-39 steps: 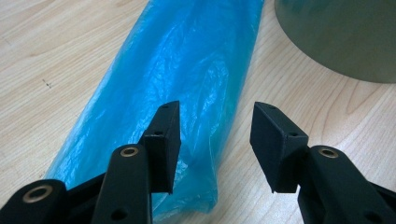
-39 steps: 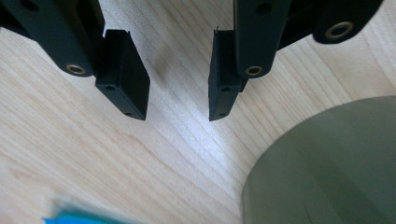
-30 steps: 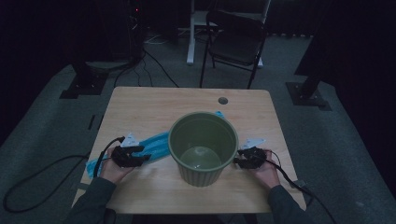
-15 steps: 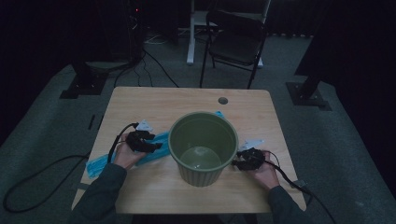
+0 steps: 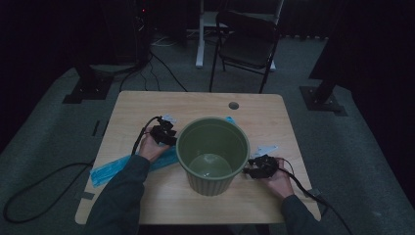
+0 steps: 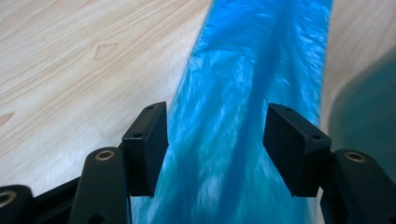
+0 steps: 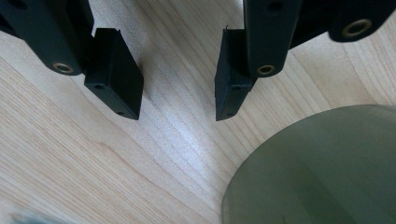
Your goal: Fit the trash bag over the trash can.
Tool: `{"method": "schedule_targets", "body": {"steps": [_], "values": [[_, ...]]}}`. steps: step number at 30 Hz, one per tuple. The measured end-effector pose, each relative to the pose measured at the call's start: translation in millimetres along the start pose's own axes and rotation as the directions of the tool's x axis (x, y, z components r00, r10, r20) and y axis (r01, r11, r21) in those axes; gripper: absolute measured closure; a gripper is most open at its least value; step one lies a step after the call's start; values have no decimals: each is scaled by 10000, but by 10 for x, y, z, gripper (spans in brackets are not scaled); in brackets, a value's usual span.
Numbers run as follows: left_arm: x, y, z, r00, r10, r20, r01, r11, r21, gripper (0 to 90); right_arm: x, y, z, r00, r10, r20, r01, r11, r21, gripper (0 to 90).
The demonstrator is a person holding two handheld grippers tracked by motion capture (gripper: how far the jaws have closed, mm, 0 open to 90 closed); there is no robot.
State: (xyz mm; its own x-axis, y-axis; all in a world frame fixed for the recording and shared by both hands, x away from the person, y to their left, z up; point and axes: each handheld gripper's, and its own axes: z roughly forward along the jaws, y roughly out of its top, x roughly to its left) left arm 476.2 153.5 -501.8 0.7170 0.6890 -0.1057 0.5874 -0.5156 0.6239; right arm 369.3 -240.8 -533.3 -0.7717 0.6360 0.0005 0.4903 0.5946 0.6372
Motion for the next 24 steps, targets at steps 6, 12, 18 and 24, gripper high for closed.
{"method": "schedule_targets", "body": {"steps": [6, 12, 18, 24], "values": [[-4, 86, 198, 9996, -240, 112, 240, 9997, 34, 412, -3, -3, -2, 10000, -5, -1, 5, 10000, 3, 518], [-98, 143, 368, 10000, 49, 13, -49, 9991, 431, 409, -9, -11, -11, 10000, 10, -2, -10, 10000, 13, 518], [-118, 141, 417, 9993, 292, -211, -277, 9971, 708, 406, -15, -19, -16, 10000, 5, 3, -5, 10000, 9, 518], [-202, 120, 405, 9930, 910, -755, -841, 9924, 899, 475, -16, -20, -18, 10000, 5, 7, -5, 10000, 15, 519]]}}
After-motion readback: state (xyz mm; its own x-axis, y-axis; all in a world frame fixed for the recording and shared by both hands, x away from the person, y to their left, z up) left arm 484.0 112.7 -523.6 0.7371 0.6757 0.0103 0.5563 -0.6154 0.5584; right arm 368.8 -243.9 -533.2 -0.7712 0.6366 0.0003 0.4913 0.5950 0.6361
